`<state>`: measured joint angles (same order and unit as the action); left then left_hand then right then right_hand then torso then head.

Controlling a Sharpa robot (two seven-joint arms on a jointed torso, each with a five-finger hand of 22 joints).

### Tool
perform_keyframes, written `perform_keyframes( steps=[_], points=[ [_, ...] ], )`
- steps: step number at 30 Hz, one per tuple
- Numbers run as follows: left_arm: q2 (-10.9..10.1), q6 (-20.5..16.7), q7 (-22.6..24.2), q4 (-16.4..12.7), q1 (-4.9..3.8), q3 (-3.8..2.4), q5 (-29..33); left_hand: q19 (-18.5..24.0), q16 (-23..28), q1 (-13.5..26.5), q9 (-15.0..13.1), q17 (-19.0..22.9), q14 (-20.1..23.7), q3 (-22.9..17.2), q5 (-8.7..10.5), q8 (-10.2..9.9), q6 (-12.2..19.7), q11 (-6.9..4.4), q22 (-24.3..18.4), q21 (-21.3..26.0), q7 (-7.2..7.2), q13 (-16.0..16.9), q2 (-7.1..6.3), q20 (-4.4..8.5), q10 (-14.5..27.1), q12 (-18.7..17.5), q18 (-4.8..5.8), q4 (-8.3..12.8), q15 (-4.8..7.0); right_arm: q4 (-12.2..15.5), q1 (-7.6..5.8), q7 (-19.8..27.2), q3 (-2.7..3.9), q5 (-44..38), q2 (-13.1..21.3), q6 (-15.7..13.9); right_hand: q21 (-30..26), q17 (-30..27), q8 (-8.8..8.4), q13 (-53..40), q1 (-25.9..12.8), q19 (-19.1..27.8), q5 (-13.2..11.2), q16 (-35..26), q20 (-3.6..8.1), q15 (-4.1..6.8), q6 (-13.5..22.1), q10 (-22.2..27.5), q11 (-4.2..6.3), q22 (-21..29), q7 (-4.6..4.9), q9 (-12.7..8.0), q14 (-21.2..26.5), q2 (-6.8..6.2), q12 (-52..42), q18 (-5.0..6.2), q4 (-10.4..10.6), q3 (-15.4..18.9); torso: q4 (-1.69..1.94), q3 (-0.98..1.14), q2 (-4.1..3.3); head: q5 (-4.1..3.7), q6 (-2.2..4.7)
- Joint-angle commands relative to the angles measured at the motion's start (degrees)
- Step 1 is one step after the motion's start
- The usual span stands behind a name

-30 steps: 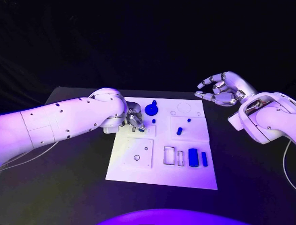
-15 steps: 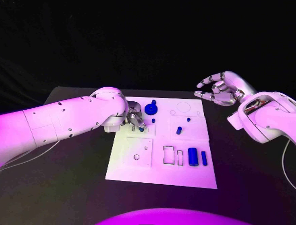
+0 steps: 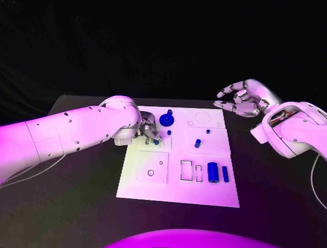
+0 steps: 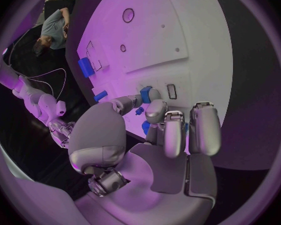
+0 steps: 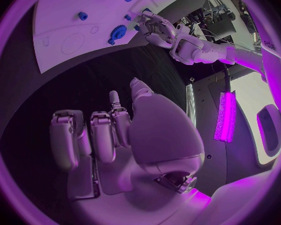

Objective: Assemble the parts on the task board

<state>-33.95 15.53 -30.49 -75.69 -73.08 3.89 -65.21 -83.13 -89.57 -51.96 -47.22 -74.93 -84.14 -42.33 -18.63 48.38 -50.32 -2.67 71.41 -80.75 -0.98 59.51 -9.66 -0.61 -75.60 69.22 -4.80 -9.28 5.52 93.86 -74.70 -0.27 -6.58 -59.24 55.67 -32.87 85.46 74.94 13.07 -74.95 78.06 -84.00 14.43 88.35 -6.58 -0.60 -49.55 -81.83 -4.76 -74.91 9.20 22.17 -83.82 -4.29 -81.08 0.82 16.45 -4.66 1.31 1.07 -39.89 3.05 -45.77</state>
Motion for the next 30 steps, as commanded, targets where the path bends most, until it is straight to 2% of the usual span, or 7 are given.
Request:
perform_keyframes(
  steps=[1, 10, 19, 25, 28, 30],
  points=[
    [0.1, 2.0, 0.2, -0.1, 0.25, 0.14, 0.5, 0.0, -0.4, 1.1, 0.1, -15.1, -5.9, 1.7, 0.31, -0.4, -0.4, -0.01, 0.2, -0.3, -0.19, 0.2, -0.02, 0.32, -0.2, 0.3, 1.2, -1.1, 0.37, 0.0, 0.06, 0.3, 0.01, -0.6, 0.0, -0.2, -0.2, 8.7, 0.37, -5.7, -0.7, -3.3, 0.0, -0.4, 0.33, 0.38, -0.4, 0.1, 0.34, -12.2, -0.01, -0.1, -4.8, -0.12, 0.4, 0.43, 0.3, 0.3, -0.01, 0.01, 0.02, 0.04, -0.01],
    [-0.4, 1.8, 0.3, -0.1, 0.26, 0.13, 0.3, -0.2, -0.4, 2.4, 0.3, -15.0, -5.9, 8.2, 0.34, -0.5, -0.9, -0.05, 0.5, -0.4, -0.13, 0.3, -0.65, 0.34, -0.3, 0.5, 1.24, -5.0, 0.42, 0.0, 0.08, 0.4, 0.01, -0.5, 0.1, -0.5, -0.3, 8.6, 0.47, -5.6, -1.5, -3.3, -0.2, -0.4, 0.35, 0.4, -0.3, 0.2, 0.36, -12.1, -0.04, -0.1, -4.7, -0.19, 0.5, 0.45, 0.3, 0.6, 0.04, -0.02, -0.01, 0.01, -0.07],
    [-0.9, 0.9, 0.4, -0.2, 0.26, 0.0, 0.2, -0.2, -0.4, 2.3, 0.4, -15.1, -5.9, 11.4, 0.36, -0.6, -1.0, -0.11, 0.6, -0.4, -0.05, 0.3, -0.78, 0.37, -0.3, 0.5, 1.25, -6.9, 0.46, 0.0, 0.11, 0.5, 0.01, -0.4, 0.1, -0.7, -0.4, 8.5, 0.57, -5.6, -2.1, -3.3, -0.4, -0.5, 0.37, 0.42, -0.3, 0.2, 0.38, -12.1, -0.07, -0.1, -4.7, -0.19, 0.5, 0.48, 0.3, 0.8, -0.08, -0.04, 0.02, 0.09, -0.05],
    [-2.1, 0.0, 0.5, -1.5, 0.2, -0.74, 0.2, -0.2, -0.3, 2.2, 0.4, -14.9, -5.8, 12.2, 0.36, -0.7, -0.9, -0.09, 0.4, -0.3, -0.07, -0.2, -0.94, 0.41, 0.0, 0.2, 1.22, -7.2, 0.46, -0.1, 0.15, 0.6, 0.01, -0.4, 0.2, -1.0, -0.5, 8.4, 0.58, -5.6, -2.3, -3.2, -0.5, -0.5, 0.37, 0.42, -0.3, 0.2, 0.39, -12.0, -0.07, -0.1, -4.7, -0.18, 0.5, 0.5, 0.3, 0.9, 0.03, -0.03, 0.03, 0.0, 0.14],
    [-2.8, -0.8, 0.5, -2.2, -0.04, -1.72, 0.3, -0.2, -0.1, 2.1, 0.5, -14.7, -5.7, 13.0, 0.31, -0.9, -0.6, -0.03, 0.5, -0.3, -0.16, -1.0, -1.1, 0.43, 0.5, -0.4, 1.22, -7.3, 0.42, -0.2, 0.17, 0.7, 0.01, -0.4, 0.2, -1.1, -0.6, 8.3, 0.6, -5.6, -2.3, -3.2, -0.5, -0.5, 0.37, 0.42, -0.2, 0.2, 0.39, -12.0, -0.07, -0.1, -4.7, -0.18, 0.5, 0.52, 0.3, 0.9, 0.06, -0.02, 0.07, -0.04, 0.29],
    [-3.2, -1.3, 0.6, -2.4, -0.51, -2.36, 0.4, -0.2, 0.0, 2.0, 0.5, -14.5, -5.7, 13.4, 0.27, -1.0, -0.3, 0.03, 0.4, -0.2, -0.23, -1.4, -1.17, 0.42, 0.8, -0.7, 1.22, -7.3, 0.39, -0.3, 0.17, 0.7, 0.01, -0.3, 0.2, -1.1, -0.6, 8.3, 0.6, -5.6, -2.3, -3.2, -0.5, -0.5, 0.37, 0.42, -0.2, 0.2, 0.39, -12.0, -0.07, -0.1, -4.7, -0.18, 0.5, 0.52, 0.3, 0.9, 0.04, 0.0, 0.04, -0.06, 0.46]
  ],
)
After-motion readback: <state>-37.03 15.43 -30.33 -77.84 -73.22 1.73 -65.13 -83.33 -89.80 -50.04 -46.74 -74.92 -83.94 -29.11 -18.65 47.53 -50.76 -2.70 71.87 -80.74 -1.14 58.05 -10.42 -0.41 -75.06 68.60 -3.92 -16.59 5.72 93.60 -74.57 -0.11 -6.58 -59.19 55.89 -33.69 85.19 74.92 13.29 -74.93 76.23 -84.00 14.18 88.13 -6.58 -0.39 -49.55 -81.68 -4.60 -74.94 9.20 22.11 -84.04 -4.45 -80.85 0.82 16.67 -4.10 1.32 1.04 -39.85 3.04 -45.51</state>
